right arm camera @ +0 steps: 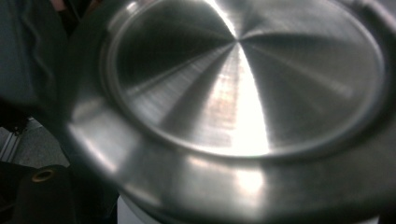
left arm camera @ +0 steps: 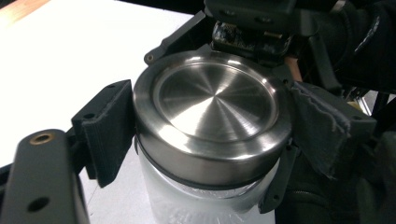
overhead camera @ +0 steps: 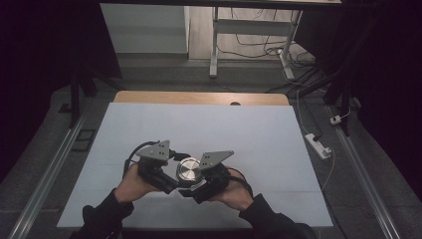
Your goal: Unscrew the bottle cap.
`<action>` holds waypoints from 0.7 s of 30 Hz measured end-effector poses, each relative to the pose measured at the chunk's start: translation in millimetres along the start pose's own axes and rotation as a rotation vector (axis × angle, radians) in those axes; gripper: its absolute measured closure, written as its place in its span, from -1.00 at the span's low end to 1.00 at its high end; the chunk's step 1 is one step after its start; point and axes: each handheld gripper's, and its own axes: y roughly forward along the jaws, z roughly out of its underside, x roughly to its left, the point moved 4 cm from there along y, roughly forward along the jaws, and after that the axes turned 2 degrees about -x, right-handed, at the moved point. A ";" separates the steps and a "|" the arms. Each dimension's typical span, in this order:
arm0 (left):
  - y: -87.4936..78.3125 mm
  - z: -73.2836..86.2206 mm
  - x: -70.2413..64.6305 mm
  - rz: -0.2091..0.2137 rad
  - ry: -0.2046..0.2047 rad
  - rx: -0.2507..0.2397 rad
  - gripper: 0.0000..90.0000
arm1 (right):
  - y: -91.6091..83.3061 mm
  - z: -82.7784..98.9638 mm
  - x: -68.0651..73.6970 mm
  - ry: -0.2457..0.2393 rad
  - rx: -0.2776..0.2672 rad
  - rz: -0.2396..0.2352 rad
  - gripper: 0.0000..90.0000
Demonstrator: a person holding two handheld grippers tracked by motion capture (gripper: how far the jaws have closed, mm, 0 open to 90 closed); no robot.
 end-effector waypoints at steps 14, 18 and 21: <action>-1.7 0.7 2.3 -0.032 -0.014 -0.012 -0.54 | 2.2 3.3 -3.9 -0.005 0.004 0.020 -0.69; -1.1 -0.5 1.4 -0.047 -0.007 -0.009 -0.54 | 1.2 3.2 -5.0 0.000 0.001 0.027 -0.69; -1.5 -1.3 0.8 -0.058 -0.003 -0.009 -0.53 | 1.3 3.2 -5.0 0.004 0.003 0.027 -0.69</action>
